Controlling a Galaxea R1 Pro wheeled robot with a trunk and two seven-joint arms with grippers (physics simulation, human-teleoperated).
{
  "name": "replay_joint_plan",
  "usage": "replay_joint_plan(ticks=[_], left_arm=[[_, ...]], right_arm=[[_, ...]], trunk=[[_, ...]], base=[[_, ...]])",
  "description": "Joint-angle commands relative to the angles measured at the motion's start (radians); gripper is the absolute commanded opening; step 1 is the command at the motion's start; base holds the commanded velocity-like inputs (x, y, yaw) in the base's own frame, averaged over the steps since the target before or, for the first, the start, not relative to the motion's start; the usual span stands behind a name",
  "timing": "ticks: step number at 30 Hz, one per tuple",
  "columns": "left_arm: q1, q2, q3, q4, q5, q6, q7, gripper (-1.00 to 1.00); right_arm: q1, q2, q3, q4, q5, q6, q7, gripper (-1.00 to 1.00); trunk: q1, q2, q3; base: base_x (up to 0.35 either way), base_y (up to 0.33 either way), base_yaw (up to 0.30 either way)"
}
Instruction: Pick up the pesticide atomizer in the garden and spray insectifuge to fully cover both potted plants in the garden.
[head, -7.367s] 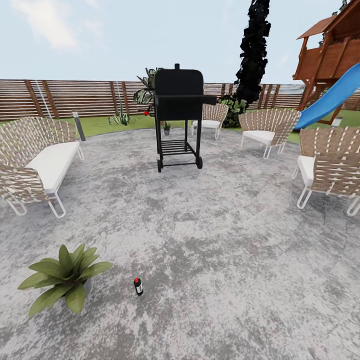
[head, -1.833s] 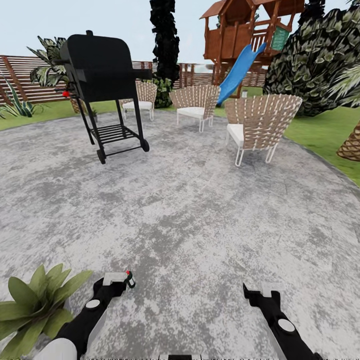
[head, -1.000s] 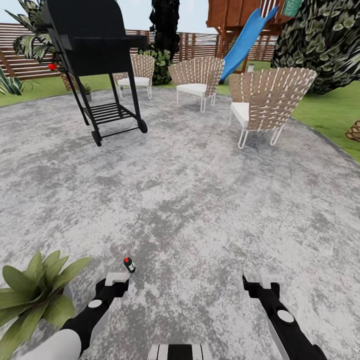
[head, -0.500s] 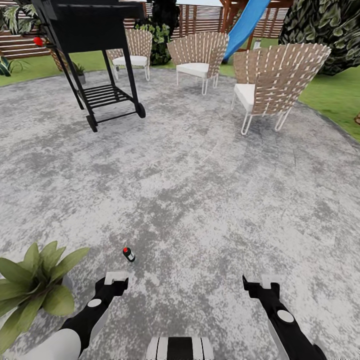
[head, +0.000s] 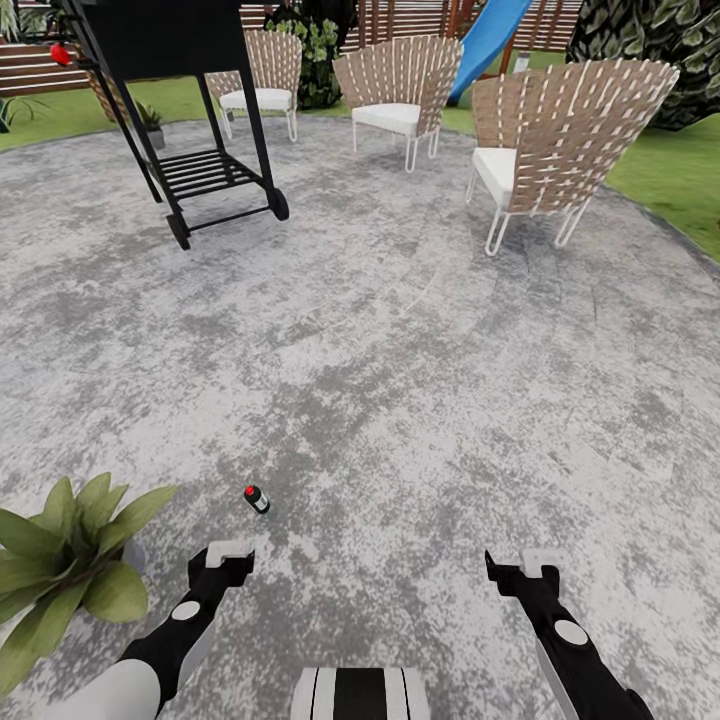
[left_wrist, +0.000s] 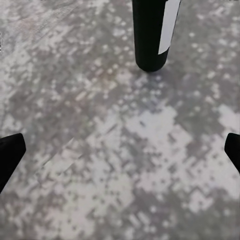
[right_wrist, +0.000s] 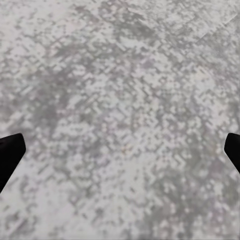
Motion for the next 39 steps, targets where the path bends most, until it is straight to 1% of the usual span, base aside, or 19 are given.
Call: replay_joint_plan(ticks=[1,11,17,24,30,39], left_arm=[[0.0,0.0,0.003,0.001,-0.004,-0.004,0.002,1.0],[0.0,-0.002,0.006,0.0,-0.002,-0.004,0.003,1.0],[0.0,-0.002,0.008,0.0,-0.002,-0.003,0.004,1.0],[0.0,-0.002,0.008,0.0,-0.002,-0.004,0.004,1.0],[0.0,-0.002,0.008,0.0,-0.002,-0.004,0.004,1.0],[0.0,-0.002,0.008,-0.001,-0.002,-0.004,0.004,1.0]], right_arm=[[0.0,0.0,-0.001,0.0,0.006,-0.003,0.0,1.0],[0.0,-0.001,-0.001,-0.002,0.005,-0.003,0.0,1.0],[0.0,0.0,-0.001,-0.002,0.005,-0.003,0.0,1.0],[0.0,0.0,-0.001,-0.002,0.005,-0.003,0.0,1.0],[0.0,0.0,-0.001,-0.002,0.005,-0.003,0.0,1.0],[0.0,0.0,-0.001,-0.001,0.005,-0.003,0.0,1.0]], trunk=[[0.0,0.0,-0.001],[0.0,0.0,-0.001],[0.0,0.0,-0.001],[0.0,0.0,-0.001],[0.0,0.0,-0.001],[0.0,0.0,-0.001]], base=[[0.0,0.0,0.0],[0.094,0.0,0.0],[0.246,0.0,0.0],[0.04,0.0,0.0],[0.179,0.0,0.0],[0.066,0.0,0.0]])
